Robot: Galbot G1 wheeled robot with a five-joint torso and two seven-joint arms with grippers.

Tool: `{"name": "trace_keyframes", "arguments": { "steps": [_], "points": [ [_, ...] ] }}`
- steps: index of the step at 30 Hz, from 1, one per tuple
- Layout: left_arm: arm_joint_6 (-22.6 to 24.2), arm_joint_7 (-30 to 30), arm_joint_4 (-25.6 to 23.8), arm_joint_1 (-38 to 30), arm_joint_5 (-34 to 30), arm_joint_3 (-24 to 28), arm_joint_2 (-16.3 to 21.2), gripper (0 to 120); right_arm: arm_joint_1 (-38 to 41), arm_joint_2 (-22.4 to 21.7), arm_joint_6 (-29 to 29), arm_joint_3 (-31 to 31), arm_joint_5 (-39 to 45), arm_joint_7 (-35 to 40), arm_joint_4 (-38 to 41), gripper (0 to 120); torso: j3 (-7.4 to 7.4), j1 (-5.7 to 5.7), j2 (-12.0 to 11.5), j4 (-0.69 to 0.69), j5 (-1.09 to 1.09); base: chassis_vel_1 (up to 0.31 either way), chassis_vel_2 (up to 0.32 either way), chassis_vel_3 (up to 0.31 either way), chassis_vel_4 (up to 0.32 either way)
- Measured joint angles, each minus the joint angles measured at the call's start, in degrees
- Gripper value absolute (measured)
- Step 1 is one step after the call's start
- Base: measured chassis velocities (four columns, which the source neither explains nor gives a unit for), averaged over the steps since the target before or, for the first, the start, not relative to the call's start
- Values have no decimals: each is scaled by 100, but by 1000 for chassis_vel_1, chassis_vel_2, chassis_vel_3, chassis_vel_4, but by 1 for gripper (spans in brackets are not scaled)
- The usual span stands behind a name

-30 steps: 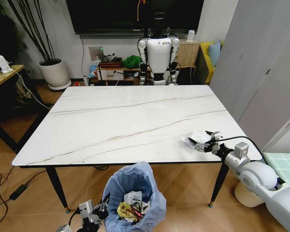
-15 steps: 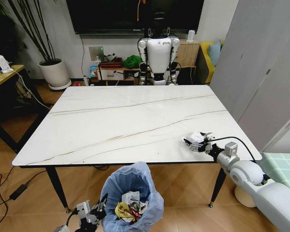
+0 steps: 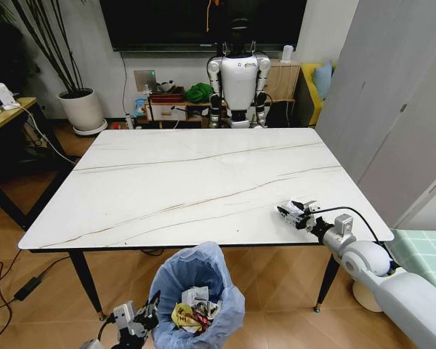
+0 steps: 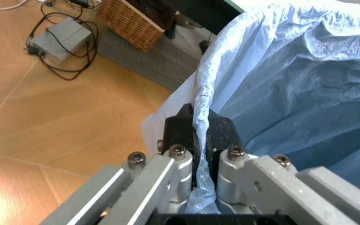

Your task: Pick up the trash bin and place the trash from the table into it.

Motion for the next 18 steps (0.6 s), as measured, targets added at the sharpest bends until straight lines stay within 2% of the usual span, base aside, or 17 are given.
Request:
{"name": "trace_keyframes", "arguments": {
  "steps": [2,3,4,7,9,12,18],
  "points": [
    [0,-2,4,-3,-5,-5,7,0,-14,-11,7,6,-3,-18,0,38,0,0,0,0,0,0,0,0,0],
    [1,-3,6,-5,-9,-6,8,0,-22,-19,10,11,-6,-26,0,31,0,0,0,0,0,0,0,0,0],
    [1,-3,6,-5,-9,-6,8,0,-22,-19,10,11,-6,-26,0,31,0,0,0,0,0,0,0,0,0],
    [2,-4,7,-12,-14,-3,6,0,-25,-42,15,17,-10,-39,1,16,0,0,0,0,0,0,0,0,0],
    [2,-4,10,-14,-15,-2,6,0,-25,-44,15,17,-10,-40,1,13,0,0,0,0,0,0,0,0,0],
    [3,-4,23,-22,-19,2,5,0,-25,-54,15,9,-13,-44,0,0,0,0,0,0,0,0,0,0,0],
    [3,-13,45,-40,-26,31,-15,0,-104,-102,62,35,-9,-80,51,0,0,0,0,0,1,0,0,0,0]
  ]
}}
